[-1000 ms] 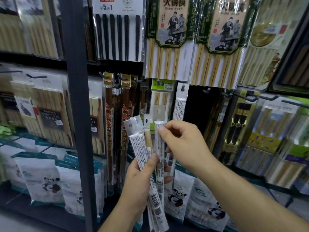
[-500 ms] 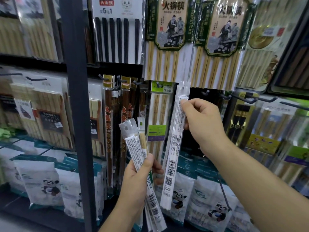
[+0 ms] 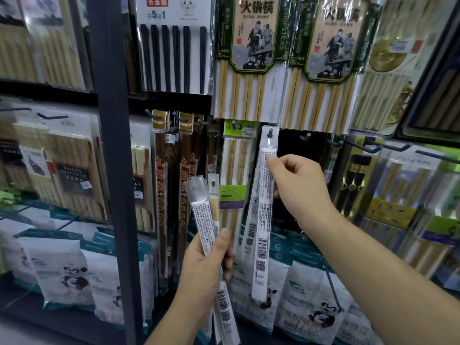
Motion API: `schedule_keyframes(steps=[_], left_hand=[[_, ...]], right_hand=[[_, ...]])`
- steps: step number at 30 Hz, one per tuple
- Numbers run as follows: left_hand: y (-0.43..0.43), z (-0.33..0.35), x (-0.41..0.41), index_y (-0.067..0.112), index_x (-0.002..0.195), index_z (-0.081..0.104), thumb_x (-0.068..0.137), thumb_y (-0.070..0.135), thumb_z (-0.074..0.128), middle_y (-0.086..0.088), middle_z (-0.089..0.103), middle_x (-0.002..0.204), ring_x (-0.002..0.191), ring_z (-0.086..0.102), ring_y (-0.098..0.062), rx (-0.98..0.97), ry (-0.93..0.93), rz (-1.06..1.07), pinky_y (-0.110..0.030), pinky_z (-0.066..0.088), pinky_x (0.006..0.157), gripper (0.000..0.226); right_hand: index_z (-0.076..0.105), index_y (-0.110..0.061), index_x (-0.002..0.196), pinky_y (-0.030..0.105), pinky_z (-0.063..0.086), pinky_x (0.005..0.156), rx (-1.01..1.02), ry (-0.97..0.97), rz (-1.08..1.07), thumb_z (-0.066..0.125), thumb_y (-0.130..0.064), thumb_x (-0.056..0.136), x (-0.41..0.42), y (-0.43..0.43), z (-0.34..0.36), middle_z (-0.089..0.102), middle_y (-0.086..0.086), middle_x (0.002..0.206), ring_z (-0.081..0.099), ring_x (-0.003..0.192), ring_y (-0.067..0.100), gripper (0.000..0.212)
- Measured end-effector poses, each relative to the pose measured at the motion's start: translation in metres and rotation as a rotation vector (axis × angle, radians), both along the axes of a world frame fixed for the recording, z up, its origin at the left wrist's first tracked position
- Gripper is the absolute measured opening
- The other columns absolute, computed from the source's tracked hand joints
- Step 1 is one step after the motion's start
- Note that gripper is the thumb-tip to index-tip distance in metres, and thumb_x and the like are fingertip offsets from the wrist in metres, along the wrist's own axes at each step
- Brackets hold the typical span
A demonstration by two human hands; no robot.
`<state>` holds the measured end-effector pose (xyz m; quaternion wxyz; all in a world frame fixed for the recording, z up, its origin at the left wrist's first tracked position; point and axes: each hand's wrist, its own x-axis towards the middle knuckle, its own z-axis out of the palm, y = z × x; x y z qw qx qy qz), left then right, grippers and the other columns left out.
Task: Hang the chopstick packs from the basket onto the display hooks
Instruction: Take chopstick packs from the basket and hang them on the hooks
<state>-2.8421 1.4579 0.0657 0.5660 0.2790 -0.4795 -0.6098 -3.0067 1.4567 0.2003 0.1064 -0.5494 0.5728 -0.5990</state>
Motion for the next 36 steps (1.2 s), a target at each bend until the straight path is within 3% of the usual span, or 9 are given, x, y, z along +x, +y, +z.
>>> schedule_keyframes(steps=[4,8,11,17,21,23,27,31,36], left_hand=[[0.001,0.000,-0.002,0.021,0.098,0.069,0.082,0.064,0.059,-0.002,0.062,0.070,0.057,0.055,-0.013,-0.008,0.018,-0.003,-0.026,0.045,0.047,0.047],[0.001,0.000,-0.002,0.026,0.085,0.067,0.092,0.059,0.053,-0.006,0.065,0.073,0.060,0.059,-0.018,-0.023,-0.016,0.003,-0.031,0.048,0.049,0.036],[0.002,0.003,-0.004,0.015,0.093,0.063,0.093,0.049,0.057,-0.011,0.068,0.077,0.062,0.061,-0.022,-0.042,0.005,0.014,-0.032,0.051,0.050,0.035],[0.002,-0.001,-0.004,0.022,0.090,0.074,0.080,0.049,0.077,-0.011,0.070,0.080,0.070,0.069,-0.026,-0.017,0.050,-0.056,-0.036,0.059,0.060,0.028],[0.000,-0.003,-0.004,0.024,0.098,0.075,0.065,0.067,0.086,-0.010,0.072,0.084,0.074,0.071,-0.027,-0.010,0.038,-0.057,-0.039,0.060,0.066,0.055],[-0.001,-0.003,-0.003,0.023,0.105,0.076,0.070,0.064,0.085,-0.012,0.074,0.089,0.078,0.073,-0.028,0.004,0.055,-0.060,-0.041,0.061,0.068,0.054],[-0.003,-0.005,-0.003,0.027,0.112,0.076,0.085,0.056,0.074,-0.004,0.078,0.109,0.100,0.075,-0.024,0.025,0.036,-0.020,-0.046,0.060,0.084,0.040],[-0.003,-0.003,-0.001,0.027,0.092,0.076,0.082,0.054,0.066,-0.001,0.065,0.074,0.067,0.063,-0.015,0.013,0.001,-0.009,-0.028,0.057,0.064,0.031],[-0.003,-0.003,-0.001,0.032,0.088,0.074,0.082,0.059,0.062,0.000,0.057,0.065,0.056,0.055,-0.015,-0.018,-0.028,-0.044,-0.027,0.052,0.055,0.030]], right_hand=[[0.063,-0.020,0.074,0.011,0.042,0.052,0.000,0.108,-0.097,0.066,-0.044,0.096,-0.003,0.006,-0.014,0.057,-0.016,0.058,0.052,0.054,0.000,0.033],[0.061,-0.023,0.076,0.009,0.043,0.054,-0.045,0.130,-0.107,0.068,-0.038,0.095,0.003,0.017,-0.024,0.062,-0.012,0.071,0.052,0.058,-0.002,0.025],[0.065,-0.025,0.076,0.013,0.043,0.051,-0.032,0.151,0.021,0.068,-0.035,0.095,0.014,0.023,-0.028,0.062,-0.008,0.069,0.051,0.055,-0.001,0.022],[0.069,-0.033,0.082,0.008,0.040,0.055,0.096,0.261,0.142,0.068,-0.039,0.094,0.032,0.023,-0.037,0.061,-0.031,0.068,0.056,0.062,-0.007,0.014],[0.070,-0.031,0.079,0.020,0.046,0.061,0.120,0.202,0.169,0.068,-0.038,0.095,0.035,0.022,-0.040,0.066,-0.016,0.070,0.059,0.061,0.001,0.018],[0.070,-0.028,0.079,0.031,0.053,0.063,0.111,0.154,0.179,0.067,-0.035,0.096,0.036,0.023,-0.040,0.067,-0.008,0.070,0.060,0.060,0.007,0.018],[0.068,-0.023,0.077,0.037,0.054,0.057,0.013,0.055,0.137,0.066,-0.030,0.096,0.034,0.026,-0.025,0.062,-0.006,0.063,0.058,0.057,0.012,0.021],[0.068,-0.022,0.078,0.030,0.053,0.056,-0.124,0.012,0.057,0.065,-0.029,0.098,0.022,0.020,0.001,0.057,-0.008,0.061,0.054,0.056,0.009,0.022],[0.069,-0.020,0.077,0.022,0.048,0.054,-0.150,-0.029,0.016,0.065,-0.030,0.099,0.013,0.011,0.011,0.055,-0.009,0.057,0.052,0.055,0.009,0.024]])
